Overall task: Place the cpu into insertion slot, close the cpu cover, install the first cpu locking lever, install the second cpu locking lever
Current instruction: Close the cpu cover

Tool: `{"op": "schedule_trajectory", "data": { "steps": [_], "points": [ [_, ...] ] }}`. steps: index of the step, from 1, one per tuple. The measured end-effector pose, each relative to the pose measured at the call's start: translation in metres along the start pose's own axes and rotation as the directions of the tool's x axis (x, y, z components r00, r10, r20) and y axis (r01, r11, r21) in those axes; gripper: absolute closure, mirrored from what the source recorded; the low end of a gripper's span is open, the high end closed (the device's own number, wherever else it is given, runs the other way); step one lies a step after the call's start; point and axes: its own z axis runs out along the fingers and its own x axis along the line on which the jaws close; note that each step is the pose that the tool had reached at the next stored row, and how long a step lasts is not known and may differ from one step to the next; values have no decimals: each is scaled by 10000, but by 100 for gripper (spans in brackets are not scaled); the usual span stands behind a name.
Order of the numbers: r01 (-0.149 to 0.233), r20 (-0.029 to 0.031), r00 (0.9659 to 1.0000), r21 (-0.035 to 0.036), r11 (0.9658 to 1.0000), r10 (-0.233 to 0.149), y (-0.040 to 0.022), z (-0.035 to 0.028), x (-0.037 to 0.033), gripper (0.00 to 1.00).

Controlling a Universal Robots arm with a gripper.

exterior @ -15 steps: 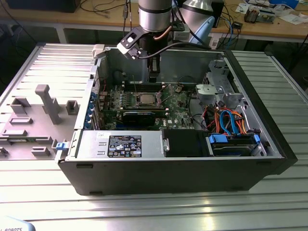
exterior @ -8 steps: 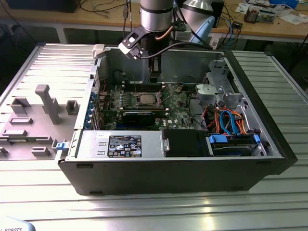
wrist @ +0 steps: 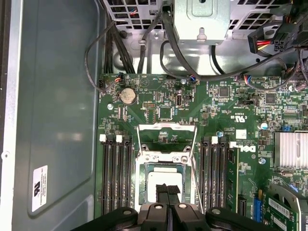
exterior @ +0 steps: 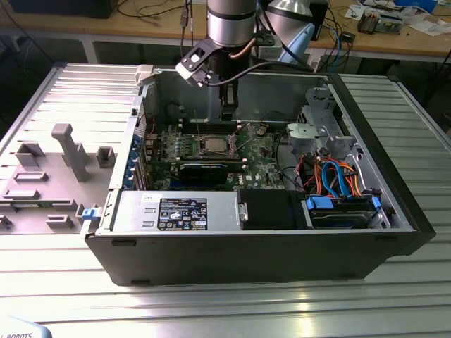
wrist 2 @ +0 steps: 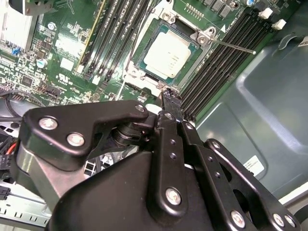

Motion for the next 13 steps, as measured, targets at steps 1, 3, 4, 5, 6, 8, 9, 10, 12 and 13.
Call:
{"op": "schedule_trajectory", "data": {
  "steps": [1, 3, 4, 5, 6, 8, 9, 10, 12, 13],
  "points": [
    [0, 0, 10000, 0, 10000, 0, 7, 0, 0, 89],
    [-1, 0, 10000, 0, 10000, 1, 14, 0, 0, 89],
    [1, 0, 10000, 0, 10000, -1, 15, 1, 0, 89],
    [0, 0, 10000, -1, 10000, 0, 15, 1, 0, 89],
    [0, 0, 10000, 0, 10000, 0, 16, 1, 0, 89],
    [2, -1, 10000, 0, 10000, -2, 22, 1, -1, 89],
    [0, -1, 10000, -1, 10000, 0, 27, 1, -1, 89],
    [1, 0, 10000, 0, 10000, -1, 33, 1, -1, 89],
    [1, 0, 10000, 0, 10000, -1, 41, 2, -1, 89],
    [0, 0, 10000, 0, 10000, 0, 45, 2, -1, 89]
  ]
}}
